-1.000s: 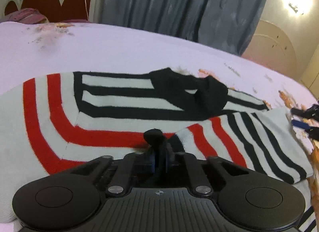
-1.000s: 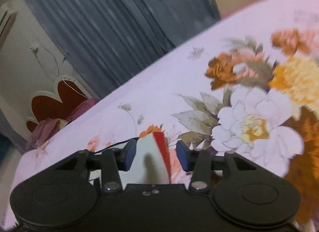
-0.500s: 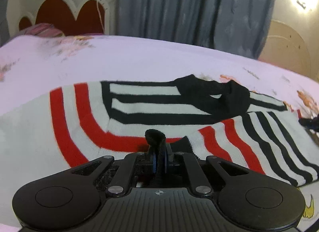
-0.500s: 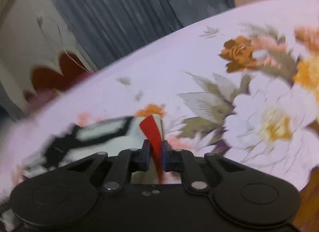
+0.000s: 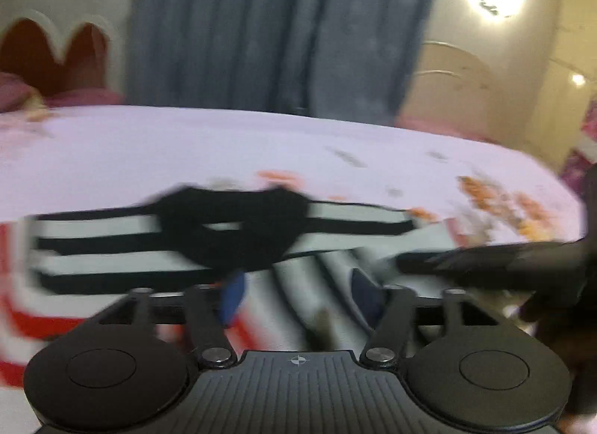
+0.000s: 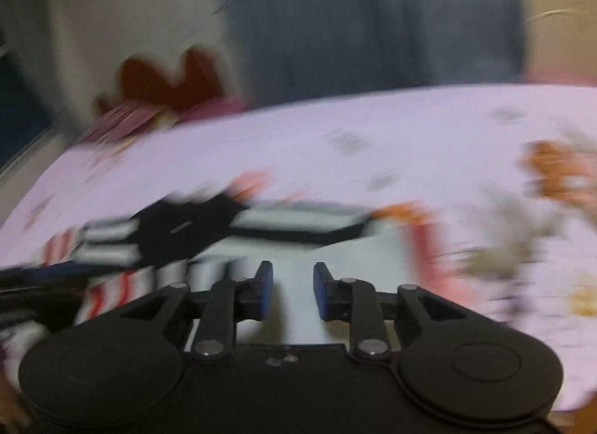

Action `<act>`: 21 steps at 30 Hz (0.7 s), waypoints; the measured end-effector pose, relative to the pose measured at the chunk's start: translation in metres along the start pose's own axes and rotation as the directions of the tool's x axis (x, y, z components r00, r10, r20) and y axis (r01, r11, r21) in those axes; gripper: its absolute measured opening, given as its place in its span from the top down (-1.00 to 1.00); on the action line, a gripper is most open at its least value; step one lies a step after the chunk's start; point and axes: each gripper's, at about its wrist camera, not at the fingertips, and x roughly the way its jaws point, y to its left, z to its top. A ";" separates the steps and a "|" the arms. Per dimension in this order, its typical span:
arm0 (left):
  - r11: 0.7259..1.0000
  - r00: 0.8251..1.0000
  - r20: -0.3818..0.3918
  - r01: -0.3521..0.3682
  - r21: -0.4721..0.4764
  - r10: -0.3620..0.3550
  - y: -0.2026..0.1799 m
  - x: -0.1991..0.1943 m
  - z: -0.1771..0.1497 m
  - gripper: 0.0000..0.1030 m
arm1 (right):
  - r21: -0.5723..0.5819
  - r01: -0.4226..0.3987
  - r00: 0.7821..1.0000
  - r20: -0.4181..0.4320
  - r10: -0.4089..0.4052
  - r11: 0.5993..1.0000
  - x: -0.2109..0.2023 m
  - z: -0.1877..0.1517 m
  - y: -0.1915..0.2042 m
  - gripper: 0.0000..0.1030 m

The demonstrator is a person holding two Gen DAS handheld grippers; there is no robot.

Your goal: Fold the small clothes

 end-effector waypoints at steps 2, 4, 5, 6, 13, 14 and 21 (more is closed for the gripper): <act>0.999 0.999 -0.040 -0.030 0.018 0.031 -0.003 0.017 0.000 -0.35 | -0.066 0.034 0.999 -0.025 -0.035 0.997 0.007 -0.002 0.011 0.63; 0.993 0.990 -0.080 -0.115 0.022 0.117 0.015 0.024 -0.004 -0.34 | -0.045 0.141 0.990 -0.004 -0.142 0.989 0.006 -0.001 -0.006 0.77; 0.989 0.987 -0.070 -0.146 0.026 0.147 0.026 0.019 -0.009 -0.34 | 0.012 0.191 0.982 0.013 -0.191 0.982 0.003 0.001 -0.024 0.89; 0.983 0.981 -0.065 -0.180 0.031 0.181 0.039 0.014 -0.013 -0.36 | 0.075 0.236 0.971 0.012 -0.238 0.969 -0.001 0.002 -0.042 1.00; 0.985 0.985 -0.021 -0.174 -0.016 0.174 0.053 -0.016 -0.013 -0.51 | 0.071 0.233 0.972 0.026 -0.235 0.970 -0.018 0.001 -0.028 0.29; 0.989 0.989 -0.001 -0.145 -0.009 0.145 0.042 -0.025 -0.015 -0.51 | 0.068 0.231 0.971 0.039 -0.234 0.971 -0.028 -0.003 -0.021 0.30; 0.981 0.989 -0.109 -0.075 0.178 0.095 -0.009 -0.030 -0.060 -0.58 | 0.028 0.295 0.954 -0.064 -0.293 0.955 -0.068 -0.078 0.019 0.62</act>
